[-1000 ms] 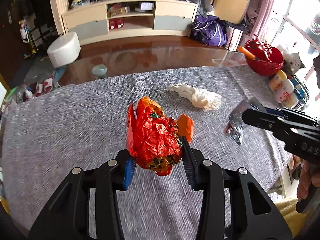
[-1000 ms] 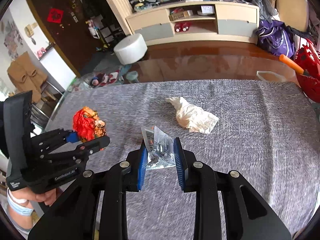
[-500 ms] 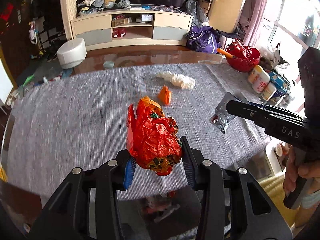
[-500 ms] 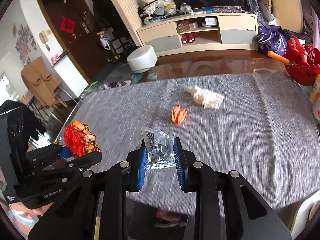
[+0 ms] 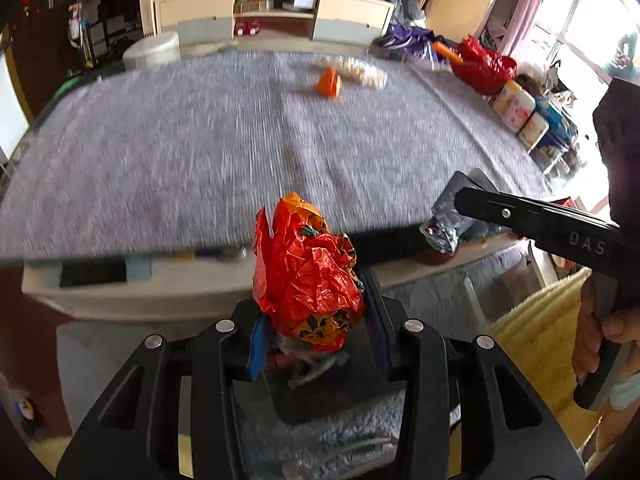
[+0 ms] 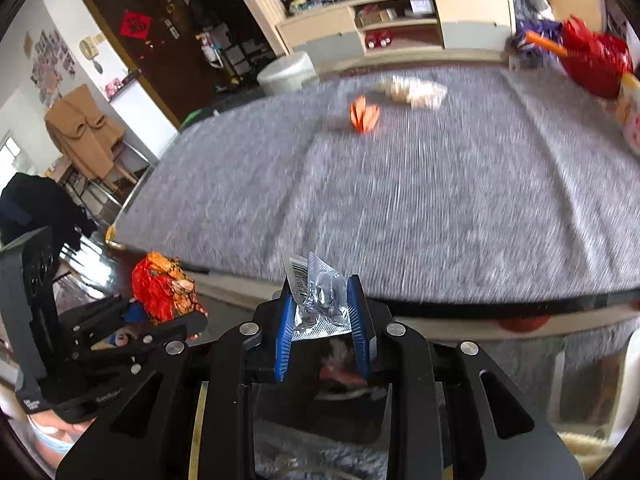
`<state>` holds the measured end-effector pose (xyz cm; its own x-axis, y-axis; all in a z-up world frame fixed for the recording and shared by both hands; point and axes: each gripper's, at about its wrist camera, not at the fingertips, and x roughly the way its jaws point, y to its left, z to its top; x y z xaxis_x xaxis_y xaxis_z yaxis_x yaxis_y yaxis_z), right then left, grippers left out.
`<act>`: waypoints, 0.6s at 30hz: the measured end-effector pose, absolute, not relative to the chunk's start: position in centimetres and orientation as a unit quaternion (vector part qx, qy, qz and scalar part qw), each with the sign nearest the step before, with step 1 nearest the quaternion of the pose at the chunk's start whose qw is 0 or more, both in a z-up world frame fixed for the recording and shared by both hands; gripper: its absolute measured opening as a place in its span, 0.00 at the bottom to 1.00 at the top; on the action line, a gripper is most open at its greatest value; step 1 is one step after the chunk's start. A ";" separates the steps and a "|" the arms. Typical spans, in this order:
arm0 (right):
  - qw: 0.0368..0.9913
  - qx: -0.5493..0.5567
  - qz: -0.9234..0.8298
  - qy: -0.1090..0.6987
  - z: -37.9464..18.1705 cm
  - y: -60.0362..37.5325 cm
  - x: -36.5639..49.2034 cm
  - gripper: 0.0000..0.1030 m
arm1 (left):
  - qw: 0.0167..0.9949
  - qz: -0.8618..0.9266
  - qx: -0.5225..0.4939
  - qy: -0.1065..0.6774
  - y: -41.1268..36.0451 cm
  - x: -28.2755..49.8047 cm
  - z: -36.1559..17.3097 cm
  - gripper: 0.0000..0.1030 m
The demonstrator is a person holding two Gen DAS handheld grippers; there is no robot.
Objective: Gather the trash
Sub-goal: 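Carry the wrapper and blister pack down to the bin with both tools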
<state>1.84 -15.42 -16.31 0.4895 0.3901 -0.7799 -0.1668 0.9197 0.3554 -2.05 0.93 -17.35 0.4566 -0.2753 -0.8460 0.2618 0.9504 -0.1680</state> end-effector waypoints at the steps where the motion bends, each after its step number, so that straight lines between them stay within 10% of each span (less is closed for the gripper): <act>1: 0.852 0.120 0.162 0.483 -16.9 -15.4 1.6 0.26 | 0.851 -0.157 -0.008 0.501 0.8 -2.3 -17.8 0.38; 18: 0.818 0.108 0.142 0.547 -25.0 -13.5 0.0 0.26 | 0.778 -0.175 -0.027 0.602 -0.4 -3.7 -27.9 0.38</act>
